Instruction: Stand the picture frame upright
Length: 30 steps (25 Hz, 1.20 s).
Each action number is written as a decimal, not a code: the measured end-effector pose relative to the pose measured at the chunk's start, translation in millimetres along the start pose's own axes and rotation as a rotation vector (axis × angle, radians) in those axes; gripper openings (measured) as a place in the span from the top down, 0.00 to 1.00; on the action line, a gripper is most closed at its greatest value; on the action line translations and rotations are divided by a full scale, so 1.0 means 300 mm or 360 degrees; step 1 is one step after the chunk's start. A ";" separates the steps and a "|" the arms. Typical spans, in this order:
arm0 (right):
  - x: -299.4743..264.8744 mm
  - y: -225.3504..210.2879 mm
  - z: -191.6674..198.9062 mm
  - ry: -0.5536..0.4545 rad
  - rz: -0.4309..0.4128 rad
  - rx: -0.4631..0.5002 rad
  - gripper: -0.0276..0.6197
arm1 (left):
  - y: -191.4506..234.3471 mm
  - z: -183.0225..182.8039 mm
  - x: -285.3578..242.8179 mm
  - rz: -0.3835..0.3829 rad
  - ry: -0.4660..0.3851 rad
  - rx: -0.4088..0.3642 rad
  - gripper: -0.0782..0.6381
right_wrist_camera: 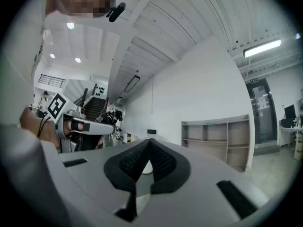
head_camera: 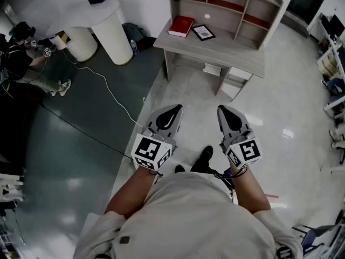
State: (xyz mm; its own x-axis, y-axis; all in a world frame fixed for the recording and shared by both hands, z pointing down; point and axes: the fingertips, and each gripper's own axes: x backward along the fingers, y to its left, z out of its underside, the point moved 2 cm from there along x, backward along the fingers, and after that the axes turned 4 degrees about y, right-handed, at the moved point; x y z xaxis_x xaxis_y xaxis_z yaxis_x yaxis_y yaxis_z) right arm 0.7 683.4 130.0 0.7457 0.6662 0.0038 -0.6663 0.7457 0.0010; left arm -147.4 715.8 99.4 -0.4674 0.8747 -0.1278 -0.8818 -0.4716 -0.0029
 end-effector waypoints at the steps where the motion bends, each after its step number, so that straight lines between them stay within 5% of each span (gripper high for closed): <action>1: -0.004 -0.011 0.003 0.0004 -0.0003 -0.0002 0.93 | 0.001 0.000 -0.012 0.0000 0.0004 0.0000 0.87; 10: -0.043 -0.193 0.059 0.0038 -0.0007 -0.0038 0.93 | 0.004 0.028 -0.207 0.0017 0.0059 0.0016 0.87; 30: -0.060 -0.983 0.180 0.0119 0.0070 -0.0078 0.93 | -0.130 0.039 -1.018 0.0166 0.0132 0.0039 0.87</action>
State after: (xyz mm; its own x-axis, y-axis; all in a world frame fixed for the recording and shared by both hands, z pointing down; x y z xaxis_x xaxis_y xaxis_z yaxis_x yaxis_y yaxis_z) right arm 183.6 451.3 183.8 0.7153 0.6952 -0.0717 -0.6986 0.7140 -0.0466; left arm 29.1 468.4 150.1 -0.5510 0.8083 -0.2074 -0.8303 -0.5560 0.0388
